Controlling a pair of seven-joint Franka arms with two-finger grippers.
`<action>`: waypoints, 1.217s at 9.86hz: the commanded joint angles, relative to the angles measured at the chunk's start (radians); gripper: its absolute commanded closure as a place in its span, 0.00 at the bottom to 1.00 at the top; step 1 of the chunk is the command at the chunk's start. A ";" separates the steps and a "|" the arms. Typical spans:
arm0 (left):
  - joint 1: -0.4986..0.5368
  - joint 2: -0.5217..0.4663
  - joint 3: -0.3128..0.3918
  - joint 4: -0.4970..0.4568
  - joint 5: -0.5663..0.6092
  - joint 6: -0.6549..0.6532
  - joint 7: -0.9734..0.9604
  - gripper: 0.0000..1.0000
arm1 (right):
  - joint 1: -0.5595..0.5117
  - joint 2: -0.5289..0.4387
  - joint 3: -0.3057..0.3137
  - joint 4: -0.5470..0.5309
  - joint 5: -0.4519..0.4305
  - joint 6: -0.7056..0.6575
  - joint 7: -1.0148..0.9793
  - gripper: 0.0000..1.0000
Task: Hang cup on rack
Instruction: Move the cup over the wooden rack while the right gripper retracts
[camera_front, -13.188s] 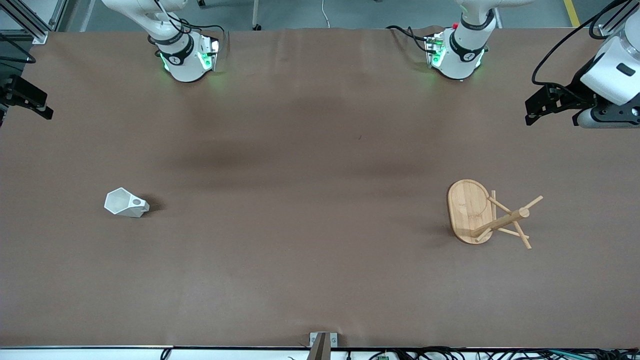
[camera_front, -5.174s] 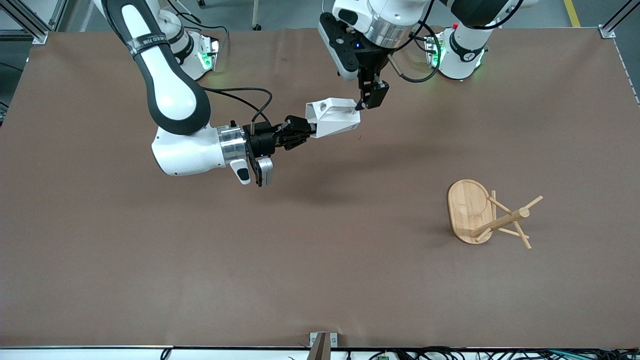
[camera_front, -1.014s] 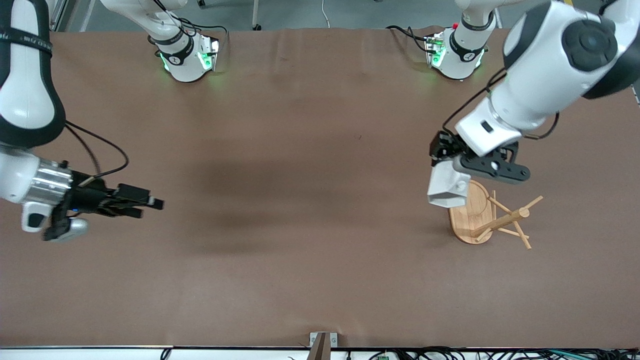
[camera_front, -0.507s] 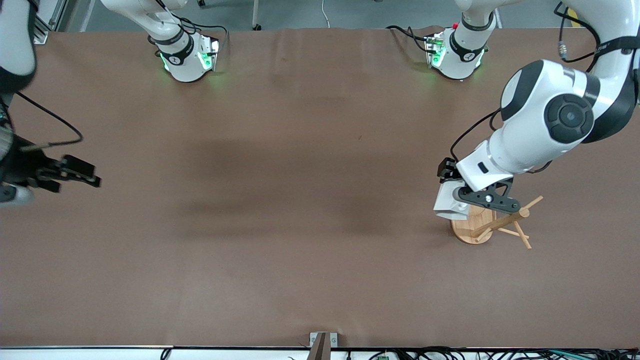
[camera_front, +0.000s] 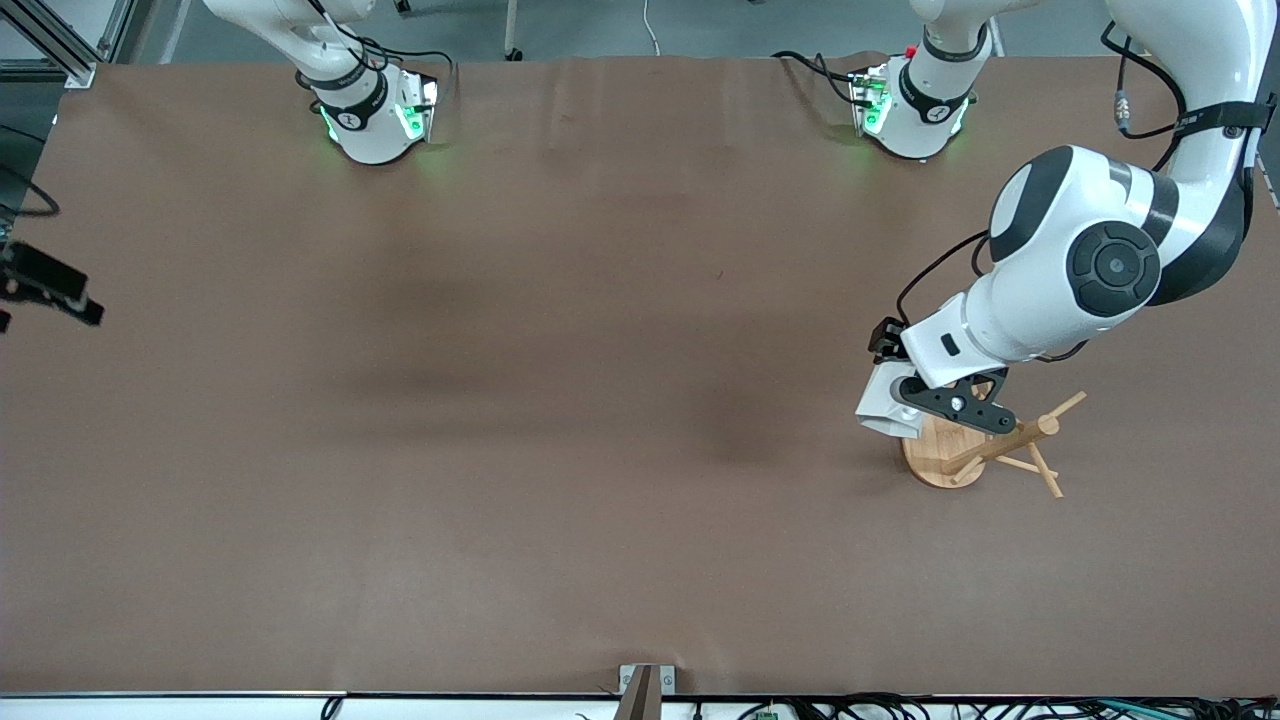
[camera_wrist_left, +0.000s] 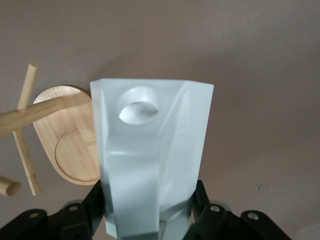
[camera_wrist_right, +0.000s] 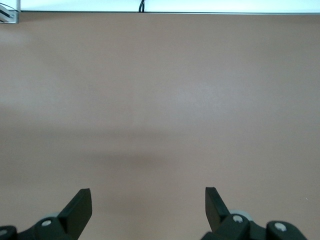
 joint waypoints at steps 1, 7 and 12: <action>0.037 -0.047 -0.010 -0.085 0.021 0.013 0.011 0.73 | -0.001 -0.119 0.016 -0.108 -0.047 -0.024 0.079 0.00; 0.078 -0.065 -0.012 -0.130 0.020 0.024 0.097 0.73 | 0.008 -0.201 0.035 -0.213 -0.102 -0.021 0.153 0.00; 0.121 -0.052 -0.012 -0.127 0.017 0.044 0.133 0.72 | 0.000 -0.156 0.024 -0.193 -0.090 -0.013 0.147 0.00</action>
